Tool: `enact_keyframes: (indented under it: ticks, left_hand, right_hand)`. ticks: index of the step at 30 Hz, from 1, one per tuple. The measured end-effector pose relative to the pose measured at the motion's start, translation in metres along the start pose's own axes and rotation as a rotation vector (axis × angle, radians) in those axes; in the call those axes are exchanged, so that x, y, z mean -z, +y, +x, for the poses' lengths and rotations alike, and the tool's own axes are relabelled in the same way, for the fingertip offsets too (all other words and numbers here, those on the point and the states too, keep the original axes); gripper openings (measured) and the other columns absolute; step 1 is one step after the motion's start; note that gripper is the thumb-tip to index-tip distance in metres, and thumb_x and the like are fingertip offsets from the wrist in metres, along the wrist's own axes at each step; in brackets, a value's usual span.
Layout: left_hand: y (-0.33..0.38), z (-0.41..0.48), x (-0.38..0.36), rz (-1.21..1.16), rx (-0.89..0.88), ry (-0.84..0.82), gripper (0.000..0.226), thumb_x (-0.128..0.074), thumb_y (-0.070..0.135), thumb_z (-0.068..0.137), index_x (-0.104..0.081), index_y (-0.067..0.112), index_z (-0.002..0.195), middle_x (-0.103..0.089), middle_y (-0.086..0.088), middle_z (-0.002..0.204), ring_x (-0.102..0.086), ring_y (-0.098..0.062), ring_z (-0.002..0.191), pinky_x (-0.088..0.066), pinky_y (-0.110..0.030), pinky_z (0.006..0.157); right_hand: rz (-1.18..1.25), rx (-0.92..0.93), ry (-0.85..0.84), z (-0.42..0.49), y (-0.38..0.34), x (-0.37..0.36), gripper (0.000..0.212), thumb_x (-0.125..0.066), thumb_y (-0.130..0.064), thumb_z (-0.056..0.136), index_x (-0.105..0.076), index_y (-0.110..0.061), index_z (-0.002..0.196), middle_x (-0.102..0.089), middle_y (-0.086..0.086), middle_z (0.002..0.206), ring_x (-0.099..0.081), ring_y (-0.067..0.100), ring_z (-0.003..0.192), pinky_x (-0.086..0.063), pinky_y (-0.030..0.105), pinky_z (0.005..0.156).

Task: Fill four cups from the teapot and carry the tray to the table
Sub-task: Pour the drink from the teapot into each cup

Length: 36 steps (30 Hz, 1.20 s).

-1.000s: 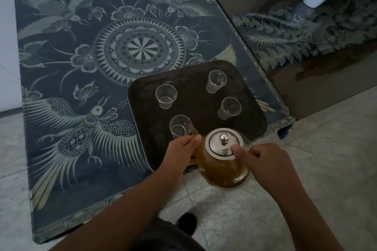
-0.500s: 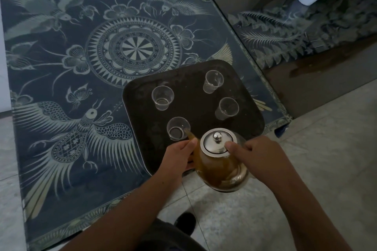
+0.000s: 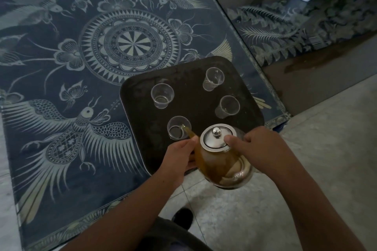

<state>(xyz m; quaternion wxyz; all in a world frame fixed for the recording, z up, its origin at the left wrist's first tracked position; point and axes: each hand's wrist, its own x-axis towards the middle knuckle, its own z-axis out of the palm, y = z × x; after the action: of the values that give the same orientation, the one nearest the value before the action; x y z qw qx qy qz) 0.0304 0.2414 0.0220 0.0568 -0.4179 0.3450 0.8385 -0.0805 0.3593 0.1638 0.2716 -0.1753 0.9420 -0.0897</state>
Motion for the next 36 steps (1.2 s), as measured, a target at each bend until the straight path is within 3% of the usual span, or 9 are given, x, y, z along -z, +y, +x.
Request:
enact_keyframes:
  ticks: [5, 16, 36]
  left_hand:
    - [0.001, 0.0, -0.001, -0.024, 0.019, -0.013, 0.028, -0.055, 0.029, 0.104, -0.074, 0.011, 0.114, -0.079, -0.01, 0.103, -0.076, -0.023, 0.09, -0.06, -0.038, 0.083]
    - [0.005, -0.002, 0.0, -0.046, 0.035, -0.033, 0.029, -0.056, 0.03, 0.103, -0.074, 0.01, 0.114, -0.078, -0.013, 0.108, -0.076, -0.028, 0.1, -0.061, -0.038, 0.086]
    - [0.002, -0.003, -0.001, -0.05, 0.054, -0.089, 0.028, -0.056, 0.028, 0.103, -0.074, 0.008, 0.11, -0.077, -0.009, 0.094, -0.073, -0.025, 0.09, -0.06, -0.038, 0.084]
  right_hand:
    - [-0.042, -0.008, -0.006, 0.003, -0.004, 0.001, 0.058, -0.061, -0.06, 0.086, -0.048, -0.015, 0.051, -0.042, -0.001, 0.047, -0.042, 0.012, 0.046, -0.037, 0.029, 0.055]
    - [-0.116, -0.033, -0.031, 0.004, -0.018, 0.007, 0.06, -0.061, -0.058, 0.088, -0.045, -0.016, 0.049, -0.04, -0.003, 0.045, -0.042, 0.011, 0.045, -0.031, 0.027, 0.052]
    - [-0.092, -0.067, -0.013, 0.003, -0.017, 0.005, 0.056, -0.065, -0.06, 0.083, -0.045, -0.017, 0.053, -0.042, -0.002, 0.049, -0.043, 0.012, 0.048, -0.037, 0.029, 0.057]
